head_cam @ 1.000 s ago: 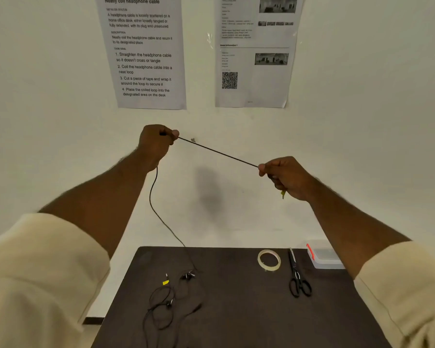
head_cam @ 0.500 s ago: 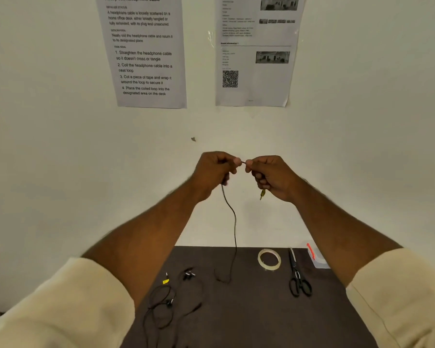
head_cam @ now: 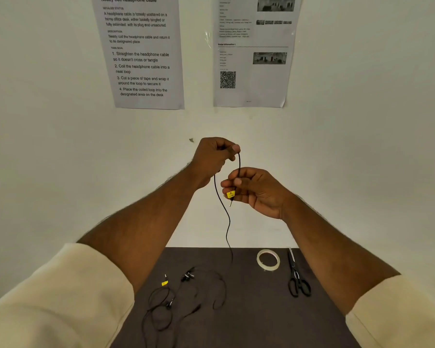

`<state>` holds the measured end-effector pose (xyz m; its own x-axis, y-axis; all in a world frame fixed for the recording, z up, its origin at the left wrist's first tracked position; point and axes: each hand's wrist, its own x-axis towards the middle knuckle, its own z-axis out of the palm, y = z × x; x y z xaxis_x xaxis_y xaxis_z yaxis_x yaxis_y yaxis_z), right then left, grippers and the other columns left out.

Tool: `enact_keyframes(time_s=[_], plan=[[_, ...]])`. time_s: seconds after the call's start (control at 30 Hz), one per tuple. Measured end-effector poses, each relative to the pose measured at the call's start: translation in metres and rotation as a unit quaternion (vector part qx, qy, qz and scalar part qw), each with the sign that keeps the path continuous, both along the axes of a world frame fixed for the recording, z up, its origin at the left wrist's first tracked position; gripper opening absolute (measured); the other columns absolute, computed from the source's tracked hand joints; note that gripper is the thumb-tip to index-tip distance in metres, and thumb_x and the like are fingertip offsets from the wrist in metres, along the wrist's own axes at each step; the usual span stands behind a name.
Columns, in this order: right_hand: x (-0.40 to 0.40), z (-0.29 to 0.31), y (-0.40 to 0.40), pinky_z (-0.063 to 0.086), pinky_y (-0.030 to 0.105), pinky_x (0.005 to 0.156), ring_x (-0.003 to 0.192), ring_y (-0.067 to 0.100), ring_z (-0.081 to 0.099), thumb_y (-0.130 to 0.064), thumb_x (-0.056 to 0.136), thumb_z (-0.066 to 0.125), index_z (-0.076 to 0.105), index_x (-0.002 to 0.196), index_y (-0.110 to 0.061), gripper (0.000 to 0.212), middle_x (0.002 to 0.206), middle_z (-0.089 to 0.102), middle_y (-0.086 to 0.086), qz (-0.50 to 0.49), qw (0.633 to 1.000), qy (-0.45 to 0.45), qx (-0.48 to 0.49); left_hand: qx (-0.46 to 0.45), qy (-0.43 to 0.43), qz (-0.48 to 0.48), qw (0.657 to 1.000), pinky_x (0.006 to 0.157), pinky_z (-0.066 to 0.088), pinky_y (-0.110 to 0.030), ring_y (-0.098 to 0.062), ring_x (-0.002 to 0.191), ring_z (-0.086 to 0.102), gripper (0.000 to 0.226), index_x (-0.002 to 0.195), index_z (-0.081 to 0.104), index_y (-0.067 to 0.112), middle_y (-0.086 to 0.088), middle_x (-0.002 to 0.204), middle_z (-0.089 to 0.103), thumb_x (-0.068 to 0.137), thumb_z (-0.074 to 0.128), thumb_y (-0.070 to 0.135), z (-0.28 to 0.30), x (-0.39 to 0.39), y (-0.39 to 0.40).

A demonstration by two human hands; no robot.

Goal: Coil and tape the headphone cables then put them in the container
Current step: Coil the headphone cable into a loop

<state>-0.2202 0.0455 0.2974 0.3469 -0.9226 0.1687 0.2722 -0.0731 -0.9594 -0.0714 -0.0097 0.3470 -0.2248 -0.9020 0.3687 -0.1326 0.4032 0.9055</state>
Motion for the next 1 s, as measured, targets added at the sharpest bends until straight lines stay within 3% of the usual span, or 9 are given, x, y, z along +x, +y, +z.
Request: enact_keyframes(time_s=[0.17, 0.33, 0.4, 0.5, 0.63, 0.7, 0.8, 0.9, 1.0], plan=[[0.008, 0.007, 0.006, 0.058, 0.038, 0.083, 0.082, 0.025, 0.072, -0.003, 0.076, 0.064, 0.06, 0.101, -0.005, 0.026, 0.089, 0.074, 0.013, -0.002, 1.0, -0.002, -0.007, 0.015, 0.008, -0.002, 1.0, 0.044, 0.035, -0.021, -0.009, 0.048, 0.042, 0.009, 0.089, 0.073, 0.01, -0.002, 0.068, 0.065, 0.089, 0.067, 0.017, -0.003, 0.002, -0.001], [0.017, 0.016, 0.009, 0.059, 0.037, 0.08, 0.079, 0.025, 0.072, -0.005, 0.078, 0.064, 0.062, 0.1, -0.005, 0.021, 0.086, 0.073, 0.012, -0.019, 0.998, -0.055, -0.035, 0.062, 0.046, -0.04, 0.996, 0.059, 0.051, -0.029, -0.017, 0.066, 0.06, 0.012, 0.082, 0.072, 0.013, -0.006, 0.076, 0.068, 0.089, 0.064, 0.007, -0.016, 0.006, 0.003], [0.019, 0.021, 0.006, 0.058, 0.038, 0.084, 0.08, 0.025, 0.071, -0.003, 0.084, 0.06, 0.063, 0.098, -0.004, 0.015, 0.085, 0.073, 0.012, -0.041, 0.992, -0.112, -0.047, 0.097, 0.067, -0.051, 0.992, 0.046, 0.04, -0.021, -0.014, 0.053, 0.05, 0.025, 0.079, 0.068, 0.01, -0.004, 0.064, 0.06, 0.09, 0.053, -0.006, -0.027, 0.004, 0.009], [0.017, 0.026, 0.001, 0.057, 0.036, 0.084, 0.084, 0.025, 0.07, 0.003, 0.092, 0.05, 0.064, 0.098, -0.002, 0.016, 0.084, 0.073, 0.011, -0.074, 0.982, -0.164, -0.059, 0.145, 0.083, -0.048, 0.985, 0.044, 0.029, -0.021, -0.013, 0.047, 0.039, 0.027, 0.073, 0.063, 0.01, -0.004, 0.061, 0.06, 0.095, 0.05, 0.001, -0.043, -0.002, 0.021], [0.011, 0.022, -0.005, 0.056, 0.036, 0.089, 0.09, 0.028, 0.07, 0.006, 0.091, 0.053, 0.065, 0.104, -0.002, 0.02, 0.091, 0.074, 0.012, -0.134, 0.976, -0.159, -0.069, 0.086, -0.044, -0.044, 0.994, 0.044, 0.036, -0.018, -0.007, 0.044, 0.045, 0.02, 0.087, 0.071, 0.009, -0.006, 0.065, 0.063, 0.096, 0.054, 0.012, -0.056, 0.002, 0.034], [0.003, 0.018, -0.009, 0.055, 0.035, 0.091, 0.092, 0.027, 0.07, 0.008, 0.088, 0.056, 0.065, 0.107, -0.002, 0.023, 0.093, 0.074, 0.011, -0.163, 0.975, -0.123, -0.086, 0.051, -0.126, -0.043, 0.99, 0.046, 0.038, -0.013, -0.001, 0.042, 0.048, 0.02, 0.093, 0.074, 0.008, -0.002, 0.063, 0.064, 0.095, 0.055, 0.014, -0.063, 0.008, 0.037], [-0.009, 0.014, -0.013, 0.054, 0.026, 0.086, 0.094, 0.019, 0.071, 0.01, 0.086, 0.059, 0.064, 0.113, 0.0, 0.029, 0.101, 0.072, 0.011, -0.196, 0.972, 0.013, -0.129, 0.02, -0.199, -0.017, 0.98, 0.057, 0.039, -0.017, 0.003, 0.048, 0.054, 0.022, 0.092, 0.075, 0.011, 0.001, 0.063, 0.065, 0.093, 0.061, 0.027, -0.065, 0.02, 0.037], [-0.018, 0.009, -0.018, 0.053, 0.021, 0.087, 0.094, 0.009, 0.069, 0.013, 0.086, 0.057, 0.061, 0.116, 0.005, 0.032, 0.116, 0.066, 0.017, -0.201, 0.962, 0.114, -0.145, 0.008, -0.261, -0.013, 0.965, 0.062, 0.04, -0.019, -0.002, 0.06, 0.058, 0.026, 0.081, 0.075, 0.012, 0.003, 0.062, 0.065, 0.09, 0.065, 0.035, -0.055, 0.03, 0.036], [-0.024, 0.001, -0.021, 0.052, 0.023, 0.092, 0.099, 0.007, 0.068, 0.011, 0.086, 0.06, 0.065, 0.112, 0.004, 0.027, 0.117, 0.066, 0.015, -0.176, 0.954, 0.194, -0.144, -0.017, -0.314, -0.025, 0.949, 0.06, 0.041, -0.018, -0.006, 0.063, 0.059, 0.019, 0.086, 0.075, 0.014, 0.004, 0.064, 0.064, 0.086, 0.07, 0.032, -0.037, 0.035, 0.04]])
